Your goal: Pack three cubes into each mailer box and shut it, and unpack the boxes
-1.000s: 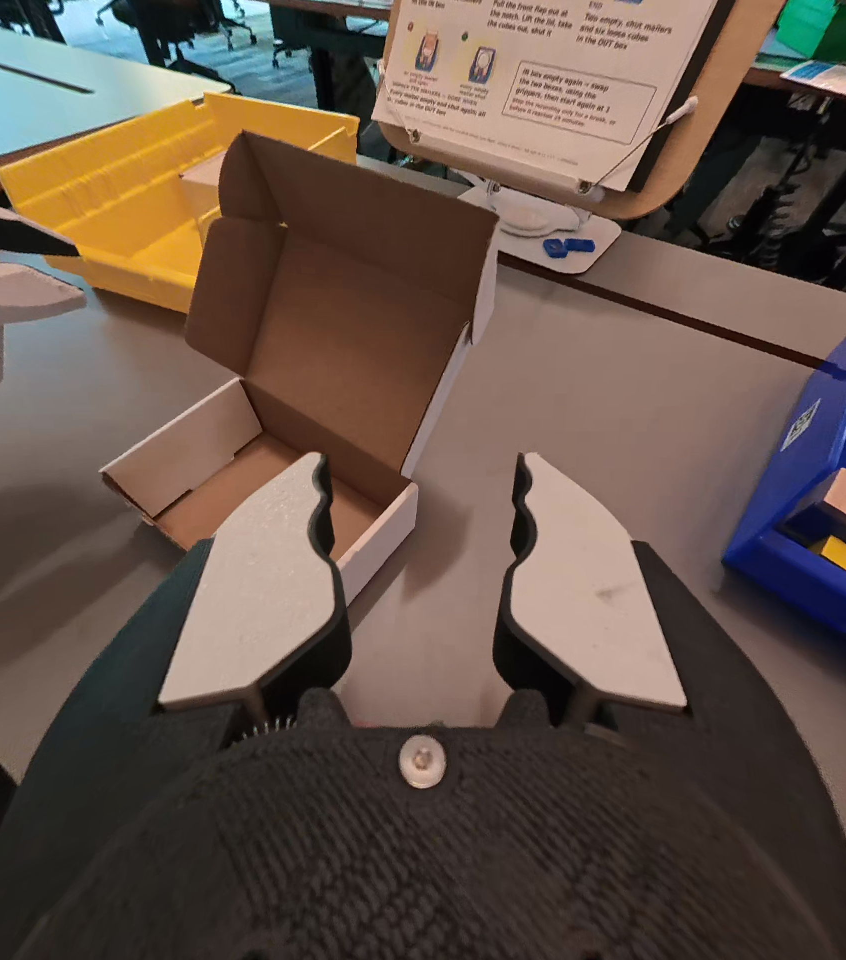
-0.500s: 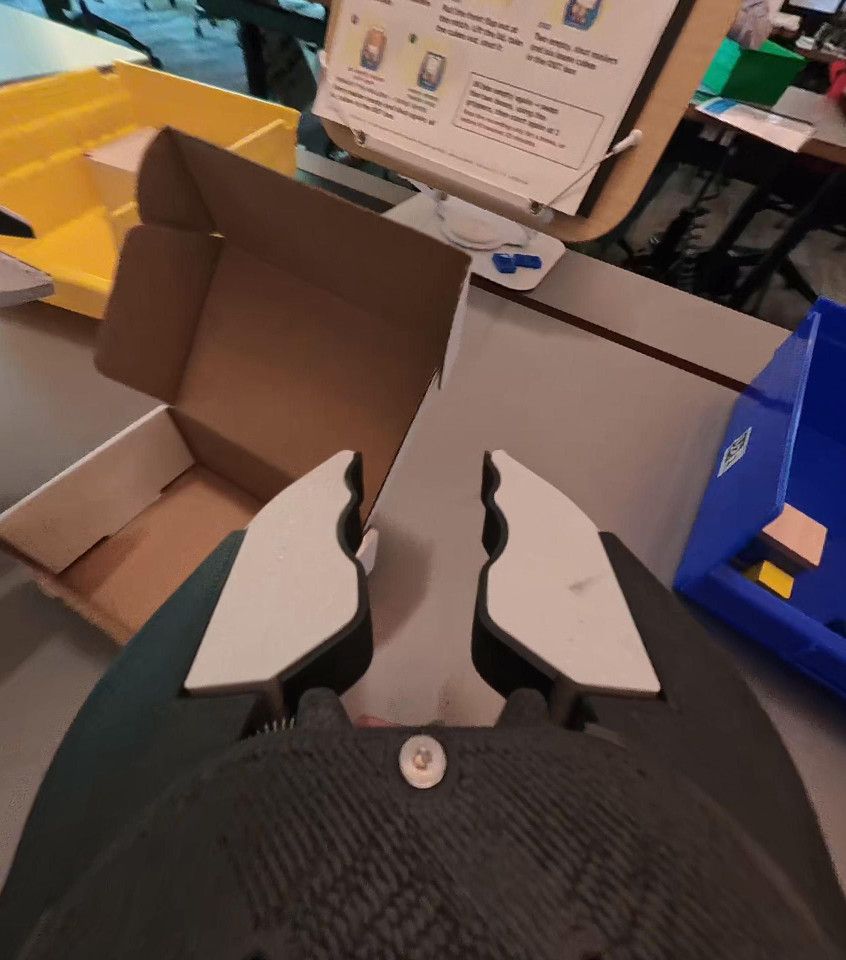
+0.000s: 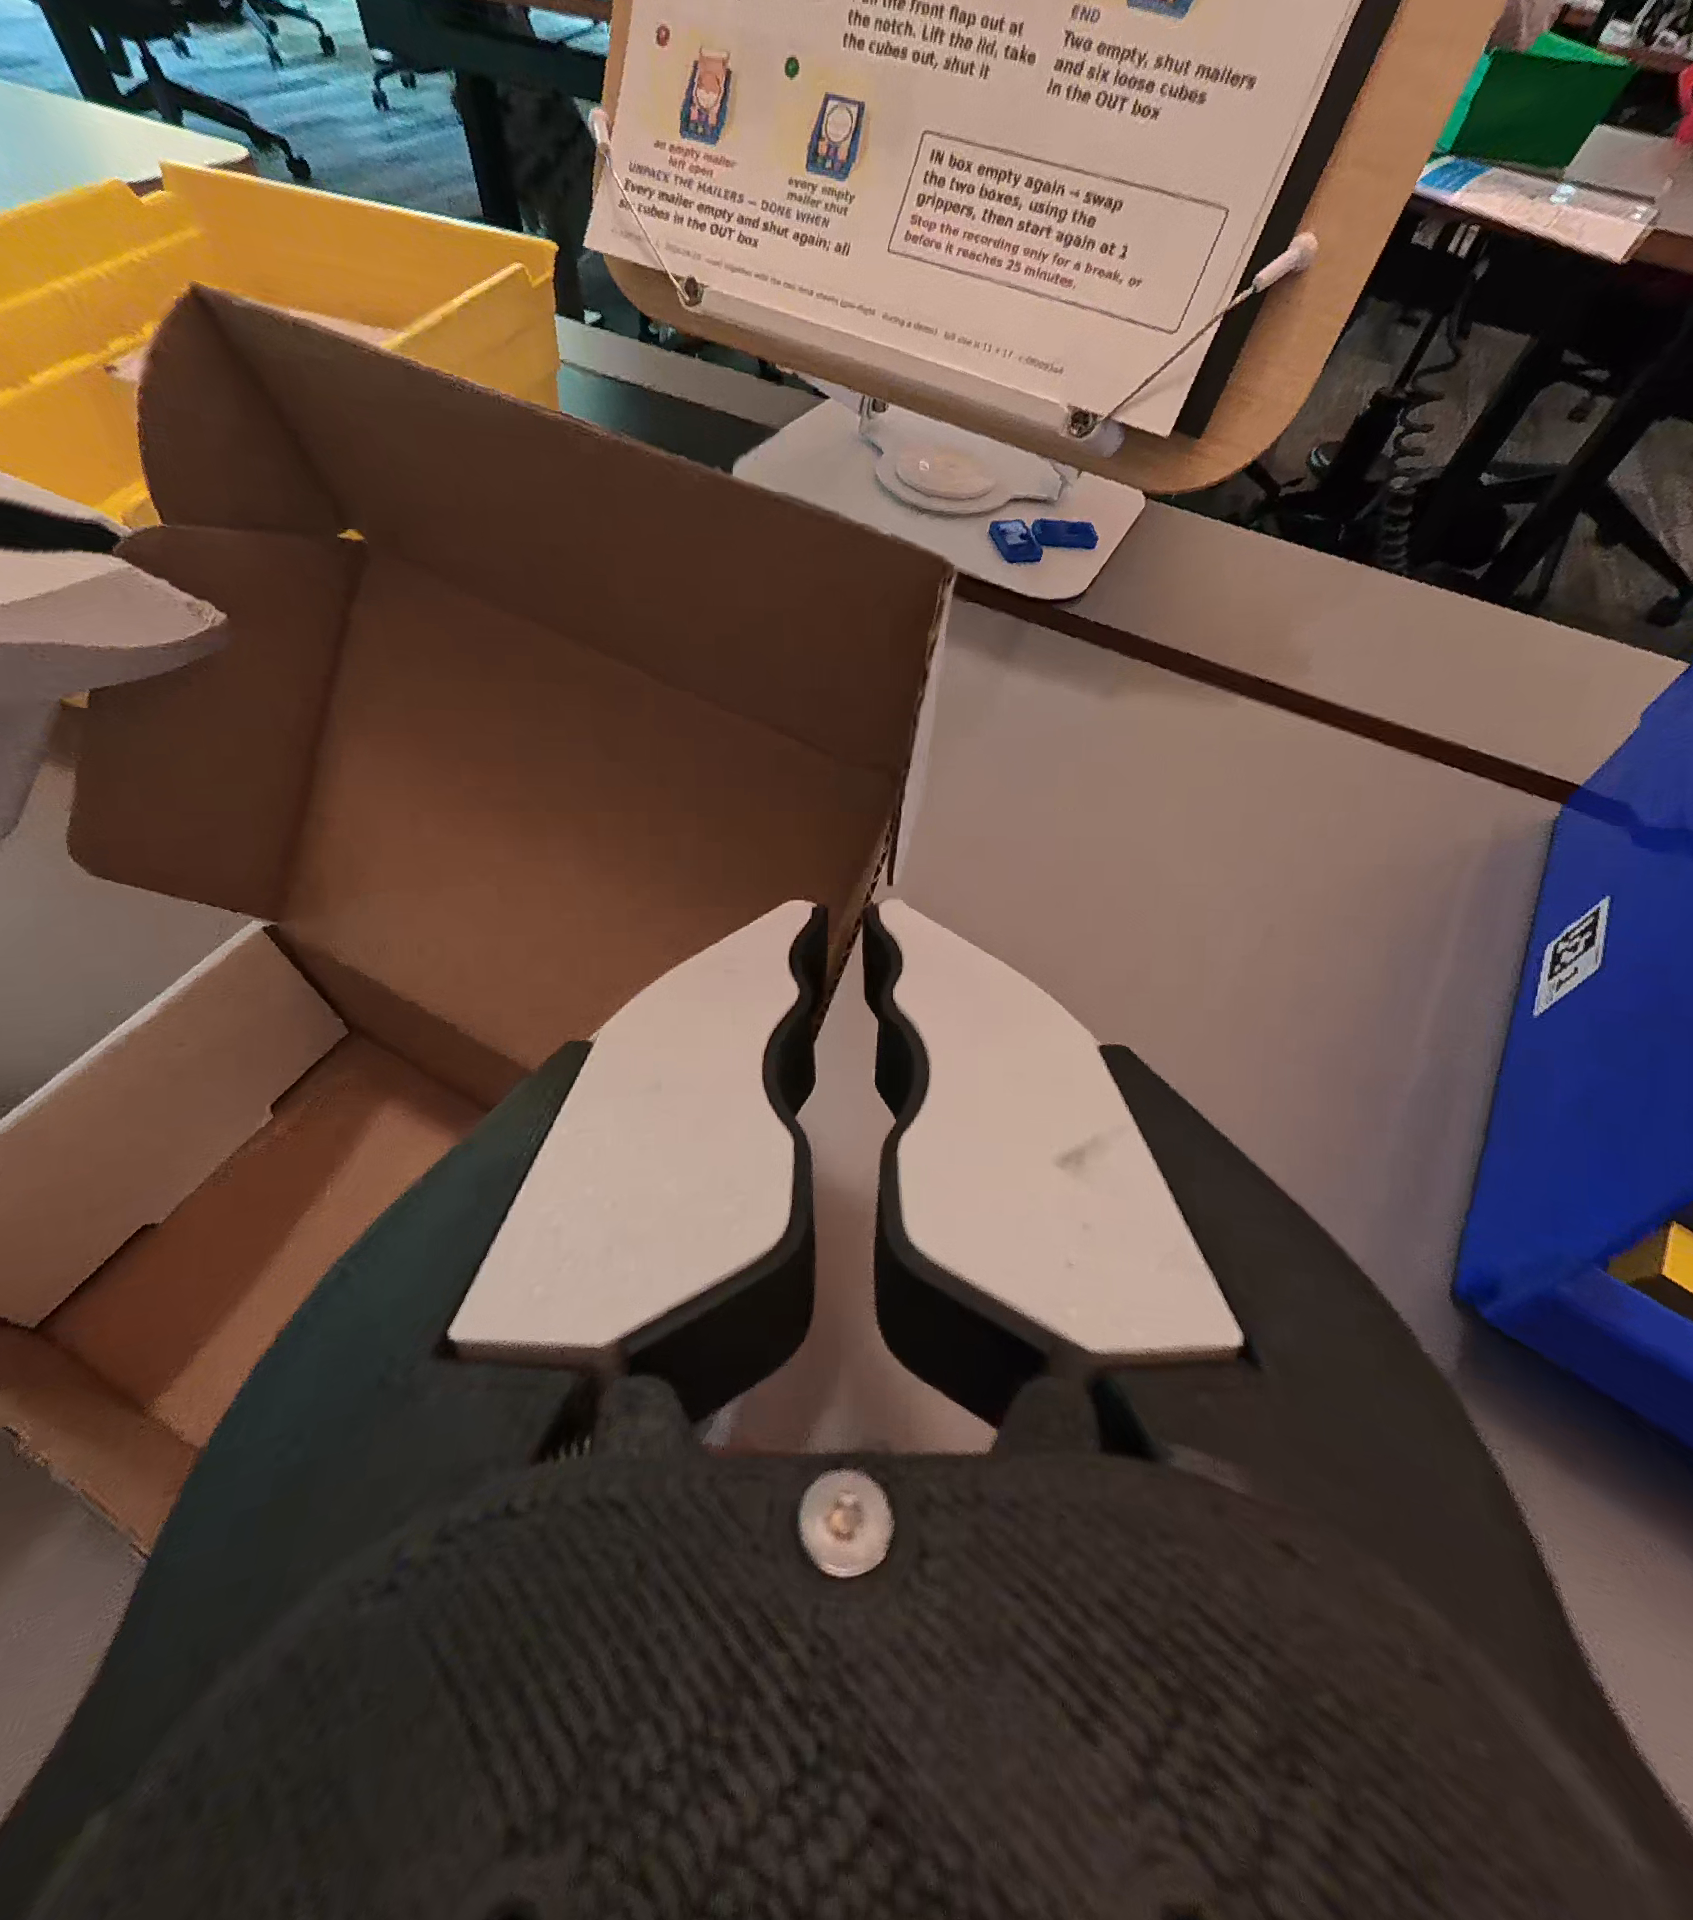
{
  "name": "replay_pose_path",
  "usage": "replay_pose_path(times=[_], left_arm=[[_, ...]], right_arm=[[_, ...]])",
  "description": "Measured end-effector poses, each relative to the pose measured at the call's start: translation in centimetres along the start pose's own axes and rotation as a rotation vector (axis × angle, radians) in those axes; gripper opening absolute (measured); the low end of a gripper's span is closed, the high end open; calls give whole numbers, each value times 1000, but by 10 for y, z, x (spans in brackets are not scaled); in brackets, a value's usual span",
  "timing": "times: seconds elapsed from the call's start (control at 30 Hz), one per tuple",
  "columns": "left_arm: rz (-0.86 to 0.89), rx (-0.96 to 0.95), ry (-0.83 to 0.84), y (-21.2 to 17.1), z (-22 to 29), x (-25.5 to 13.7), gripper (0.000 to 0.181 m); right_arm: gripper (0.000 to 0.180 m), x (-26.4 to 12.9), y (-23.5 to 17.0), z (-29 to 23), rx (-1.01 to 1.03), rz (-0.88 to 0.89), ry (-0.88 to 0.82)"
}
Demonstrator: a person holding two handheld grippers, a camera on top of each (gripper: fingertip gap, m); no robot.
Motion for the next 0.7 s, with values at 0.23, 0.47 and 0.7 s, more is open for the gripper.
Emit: replay_pose_path(times=[0.23,0.47,0.7], left_arm=[[211,-11,72,-7,2,-18,3],[377,-107,124,-32,16,-43,5],[384,-42,178,-47,28,-64,6]], right_arm=[[6,-8,-3,-16,-50,158,-84],[8,-25,-6,-46,-43,275,-201],[6,-40,-15,-56,67,356,-206]])
Point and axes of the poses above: each gripper's, where its closed fingertips meet, x out along the fingers, y out of its top, z = x × y across the jaws, the point moved 4 cm from there along -x, back along the fingers, and after that the axes turned 8 degrees about -x, right-handed, at the moved point
